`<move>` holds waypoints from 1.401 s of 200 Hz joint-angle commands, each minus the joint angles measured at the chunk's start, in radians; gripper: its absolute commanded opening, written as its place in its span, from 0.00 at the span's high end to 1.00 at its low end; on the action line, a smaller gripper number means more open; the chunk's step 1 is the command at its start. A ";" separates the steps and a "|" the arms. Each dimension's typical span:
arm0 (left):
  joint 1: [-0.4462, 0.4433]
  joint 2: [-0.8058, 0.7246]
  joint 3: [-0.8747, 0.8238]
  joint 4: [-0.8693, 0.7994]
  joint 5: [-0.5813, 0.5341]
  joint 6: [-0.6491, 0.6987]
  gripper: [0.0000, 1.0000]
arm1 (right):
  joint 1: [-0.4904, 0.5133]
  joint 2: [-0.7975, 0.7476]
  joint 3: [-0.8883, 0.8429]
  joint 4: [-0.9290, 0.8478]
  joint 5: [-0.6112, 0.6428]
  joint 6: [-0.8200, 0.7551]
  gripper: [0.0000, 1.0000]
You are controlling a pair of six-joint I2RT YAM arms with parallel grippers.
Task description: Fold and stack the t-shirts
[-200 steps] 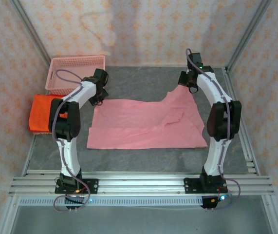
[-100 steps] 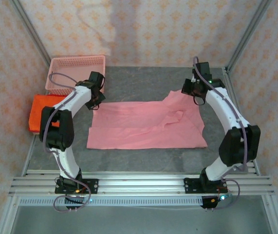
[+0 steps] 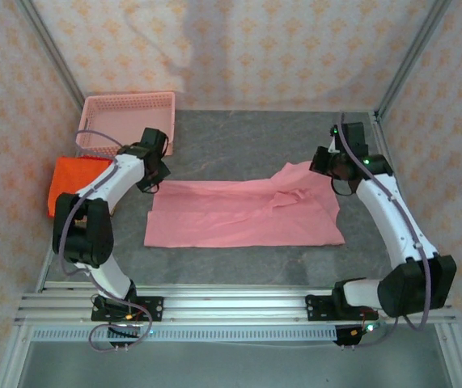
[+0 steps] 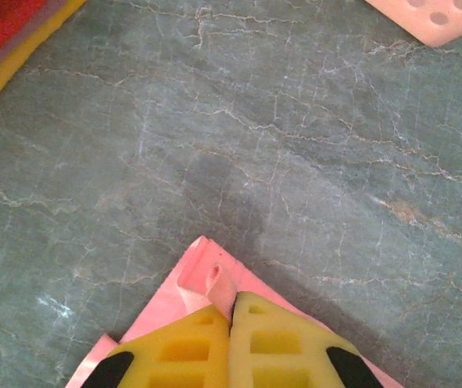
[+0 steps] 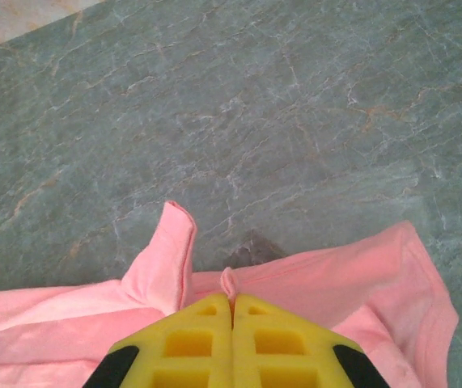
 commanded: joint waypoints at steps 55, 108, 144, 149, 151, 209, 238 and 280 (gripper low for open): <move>0.005 -0.153 -0.113 -0.073 -0.011 0.032 1.00 | 0.004 -0.164 -0.081 -0.144 -0.030 0.033 1.00; 0.001 -0.219 -0.227 -0.086 0.018 0.028 1.00 | 0.004 -0.207 -0.125 -0.205 -0.028 0.032 1.00; -0.007 -0.246 -0.284 -0.092 0.033 0.017 1.00 | 0.004 -0.214 -0.148 -0.221 -0.034 0.037 1.00; -0.007 -0.250 -0.292 -0.093 0.032 0.015 1.00 | 0.004 -0.216 -0.151 -0.224 -0.036 0.037 1.00; -0.007 -0.251 -0.295 -0.094 0.031 0.015 1.00 | 0.004 -0.216 -0.153 -0.225 -0.036 0.037 1.00; -0.008 -0.236 -0.356 -0.061 0.033 -0.004 1.00 | 0.004 -0.206 -0.220 -0.200 -0.043 0.043 1.00; -0.014 -0.207 -0.375 -0.038 0.045 -0.015 1.00 | 0.003 -0.177 -0.253 -0.159 -0.062 0.053 1.00; -0.021 -0.165 -0.398 -0.023 0.026 -0.025 1.00 | 0.004 -0.138 -0.283 -0.128 -0.082 0.060 1.00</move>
